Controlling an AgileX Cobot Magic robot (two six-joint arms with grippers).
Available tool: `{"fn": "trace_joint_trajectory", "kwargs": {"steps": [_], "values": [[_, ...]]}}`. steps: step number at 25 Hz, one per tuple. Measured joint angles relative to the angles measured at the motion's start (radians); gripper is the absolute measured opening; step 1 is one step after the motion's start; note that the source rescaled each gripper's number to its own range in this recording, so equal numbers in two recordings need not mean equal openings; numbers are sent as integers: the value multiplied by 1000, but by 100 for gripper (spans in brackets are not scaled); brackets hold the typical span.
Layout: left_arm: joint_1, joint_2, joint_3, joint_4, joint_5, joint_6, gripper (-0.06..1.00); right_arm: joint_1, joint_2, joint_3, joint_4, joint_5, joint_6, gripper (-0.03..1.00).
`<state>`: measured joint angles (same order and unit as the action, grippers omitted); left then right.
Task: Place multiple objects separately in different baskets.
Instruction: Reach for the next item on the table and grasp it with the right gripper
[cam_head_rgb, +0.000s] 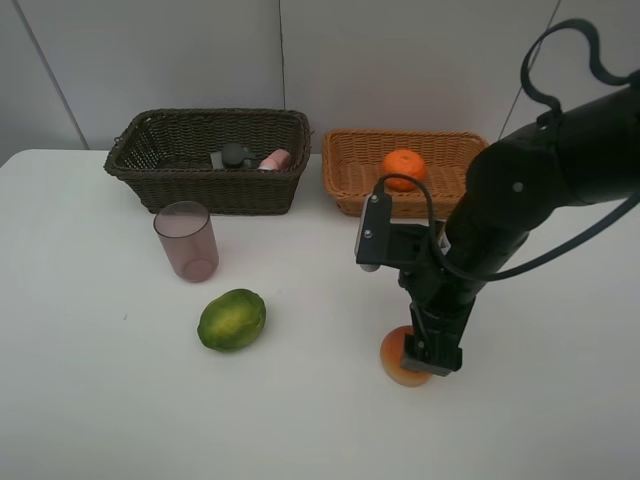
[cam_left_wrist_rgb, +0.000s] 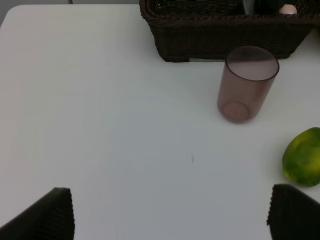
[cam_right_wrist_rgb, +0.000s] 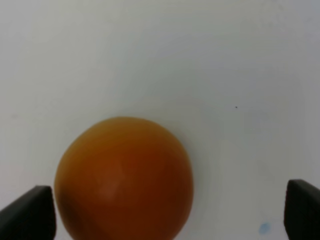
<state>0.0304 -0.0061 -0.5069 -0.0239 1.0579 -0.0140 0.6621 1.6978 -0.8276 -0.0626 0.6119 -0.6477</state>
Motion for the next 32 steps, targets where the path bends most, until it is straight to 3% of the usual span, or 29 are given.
{"fn": "trace_joint_trajectory", "kwargs": {"steps": [28,30,32], "values": [[0,0,0,0,0,0,100,23,116,3,37,-4,0,98],[0,0,0,0,0,0,100,23,116,3,37,-6,0,92],[0,0,0,0,0,0,100,23,116,3,37,-16,0,74]]}}
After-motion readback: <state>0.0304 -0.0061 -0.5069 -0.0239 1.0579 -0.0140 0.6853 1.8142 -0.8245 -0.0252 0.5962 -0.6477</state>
